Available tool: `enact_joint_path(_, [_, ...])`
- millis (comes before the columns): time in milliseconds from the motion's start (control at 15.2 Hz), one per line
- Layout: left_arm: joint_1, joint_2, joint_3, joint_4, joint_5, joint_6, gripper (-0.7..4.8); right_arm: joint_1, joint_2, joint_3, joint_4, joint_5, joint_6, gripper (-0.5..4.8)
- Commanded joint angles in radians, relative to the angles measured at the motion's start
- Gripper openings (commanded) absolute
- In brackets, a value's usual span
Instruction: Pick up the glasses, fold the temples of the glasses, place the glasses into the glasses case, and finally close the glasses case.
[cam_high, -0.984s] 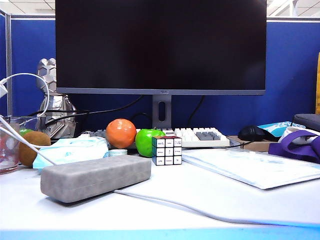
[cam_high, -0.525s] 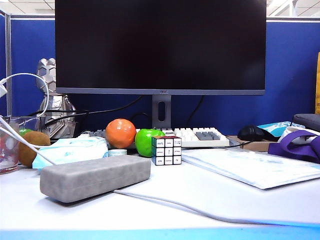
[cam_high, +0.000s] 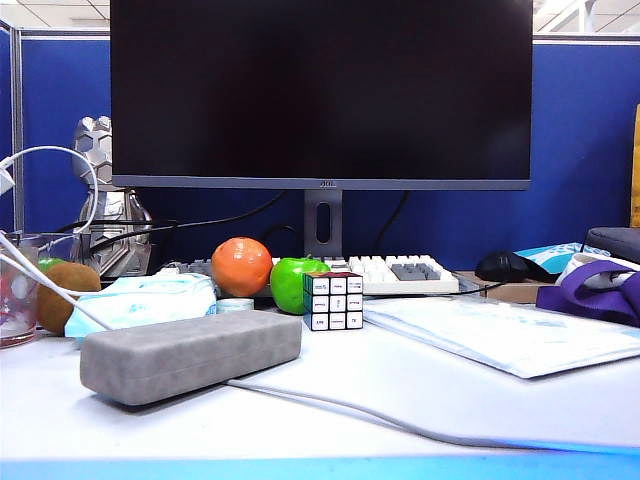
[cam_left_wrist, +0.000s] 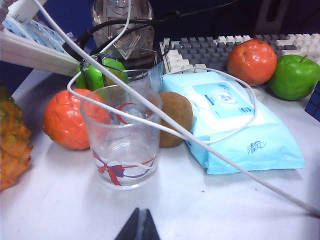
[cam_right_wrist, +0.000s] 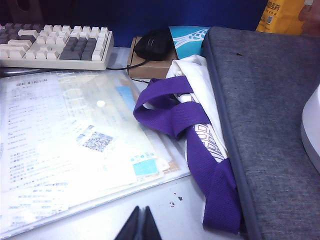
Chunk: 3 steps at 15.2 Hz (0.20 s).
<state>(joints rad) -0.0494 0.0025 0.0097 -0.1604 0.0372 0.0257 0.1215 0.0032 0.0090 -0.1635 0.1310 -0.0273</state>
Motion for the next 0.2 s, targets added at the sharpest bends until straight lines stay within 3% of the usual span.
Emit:
enact_joint_path(66, [0.001,-0.002,-0.002,-0.010,0.005,0.000,-0.05,0.000,-0.002,-0.007,0.007,0.002,-0.004,-0.01])
enact_joint_path(197, [0.001,-0.002,-0.002,-0.010,0.005,0.000,-0.05,0.000,-0.002,-0.007,0.007,0.002,-0.004,-0.01])
